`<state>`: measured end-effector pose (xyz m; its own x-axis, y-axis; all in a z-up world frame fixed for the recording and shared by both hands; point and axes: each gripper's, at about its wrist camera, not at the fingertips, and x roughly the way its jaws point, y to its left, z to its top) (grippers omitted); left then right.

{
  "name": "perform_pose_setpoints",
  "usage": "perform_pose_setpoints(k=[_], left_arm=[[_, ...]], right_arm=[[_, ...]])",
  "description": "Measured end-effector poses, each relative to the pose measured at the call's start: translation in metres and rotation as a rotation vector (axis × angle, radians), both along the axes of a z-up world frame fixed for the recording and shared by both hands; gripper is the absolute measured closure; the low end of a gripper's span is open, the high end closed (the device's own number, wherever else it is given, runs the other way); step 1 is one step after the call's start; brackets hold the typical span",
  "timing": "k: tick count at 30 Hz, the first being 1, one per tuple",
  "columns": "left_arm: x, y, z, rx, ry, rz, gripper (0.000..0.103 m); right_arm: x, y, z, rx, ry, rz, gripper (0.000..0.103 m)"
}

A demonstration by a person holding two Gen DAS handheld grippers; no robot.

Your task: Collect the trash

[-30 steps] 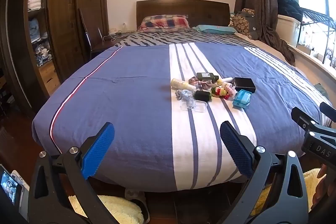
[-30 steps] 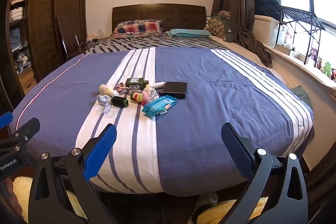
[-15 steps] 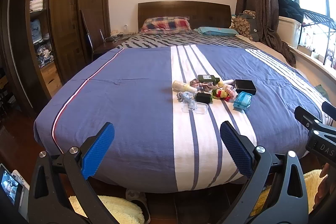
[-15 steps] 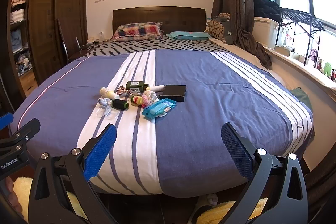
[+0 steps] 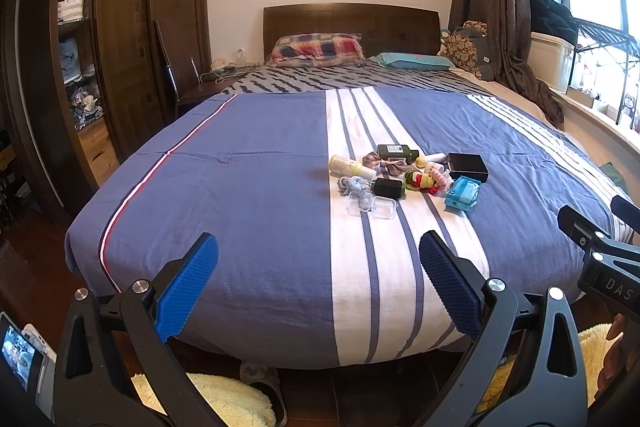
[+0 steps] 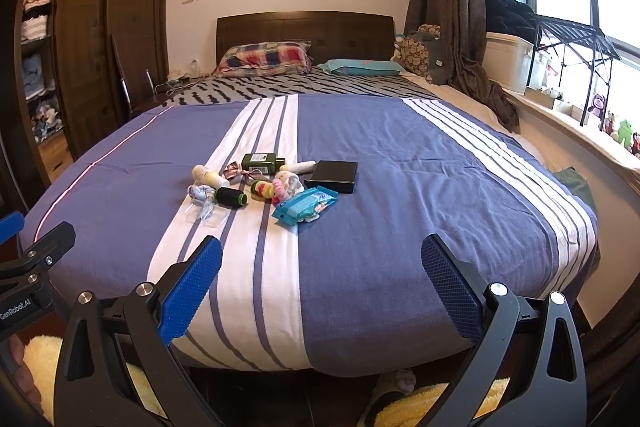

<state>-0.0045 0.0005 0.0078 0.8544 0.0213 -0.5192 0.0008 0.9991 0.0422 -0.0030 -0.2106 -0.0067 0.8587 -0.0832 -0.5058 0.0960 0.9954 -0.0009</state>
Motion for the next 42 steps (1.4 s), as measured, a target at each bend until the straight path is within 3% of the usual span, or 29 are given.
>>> perform_pose_setpoints(k=[42], left_arm=[[-0.0002,0.0004,0.0005,-0.002,-0.002,0.001,0.008]], right_arm=[[0.0011,0.0047,0.0006,-0.004,0.001,0.0,0.003]])
